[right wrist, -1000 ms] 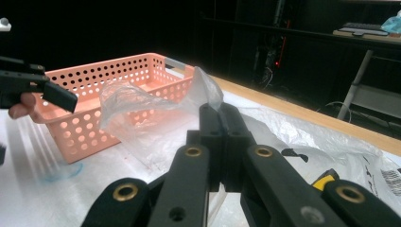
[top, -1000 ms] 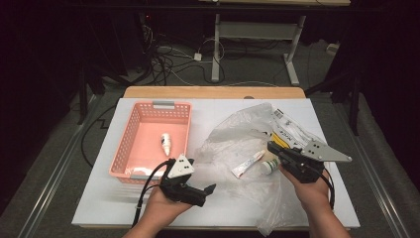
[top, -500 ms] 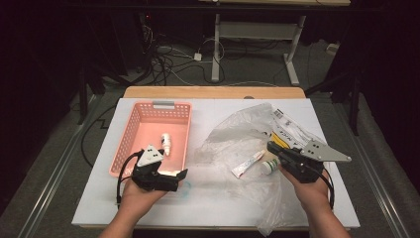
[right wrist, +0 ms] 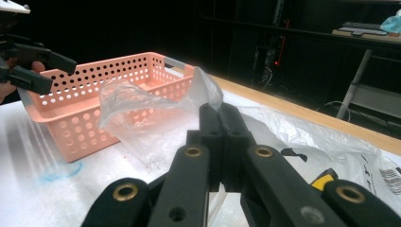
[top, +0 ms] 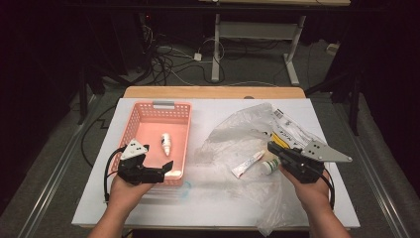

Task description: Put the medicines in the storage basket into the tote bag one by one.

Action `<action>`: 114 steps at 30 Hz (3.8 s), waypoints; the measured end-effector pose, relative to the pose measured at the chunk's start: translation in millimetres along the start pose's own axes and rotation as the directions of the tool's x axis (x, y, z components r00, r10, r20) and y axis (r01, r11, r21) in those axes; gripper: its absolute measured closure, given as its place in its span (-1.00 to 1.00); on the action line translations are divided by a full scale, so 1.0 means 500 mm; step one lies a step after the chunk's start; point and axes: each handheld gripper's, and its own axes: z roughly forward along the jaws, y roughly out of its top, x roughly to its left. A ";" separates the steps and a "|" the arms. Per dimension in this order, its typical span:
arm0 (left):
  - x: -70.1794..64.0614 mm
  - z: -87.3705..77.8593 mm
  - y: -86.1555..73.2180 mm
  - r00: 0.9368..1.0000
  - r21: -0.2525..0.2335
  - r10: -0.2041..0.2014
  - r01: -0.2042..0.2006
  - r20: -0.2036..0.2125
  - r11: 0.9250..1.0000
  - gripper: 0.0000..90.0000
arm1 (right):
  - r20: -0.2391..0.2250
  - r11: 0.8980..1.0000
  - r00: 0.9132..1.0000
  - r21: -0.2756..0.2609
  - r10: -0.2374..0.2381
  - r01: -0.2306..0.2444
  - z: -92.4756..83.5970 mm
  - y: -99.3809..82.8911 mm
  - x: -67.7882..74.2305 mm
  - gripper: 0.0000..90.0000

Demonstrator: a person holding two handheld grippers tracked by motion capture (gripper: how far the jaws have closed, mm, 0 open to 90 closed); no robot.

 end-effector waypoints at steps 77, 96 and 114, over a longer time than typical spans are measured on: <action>0.129 0.259 0.097 0.973 0.495 -0.115 0.201 -0.200 0.845 0.29 | -0.005 1.000 1.000 -0.003 0.006 -0.006 -0.003 0.000 -0.004 1.00; 0.099 0.192 0.116 0.985 0.378 -0.093 0.141 -0.143 0.915 0.29 | -0.004 1.000 1.000 -0.008 -0.001 0.001 -0.004 0.003 -0.004 1.00; 0.052 0.112 0.105 0.994 0.231 -0.068 0.085 -0.081 0.969 0.29 | -0.012 1.000 1.000 -0.008 0.002 -0.002 -0.003 0.001 -0.004 1.00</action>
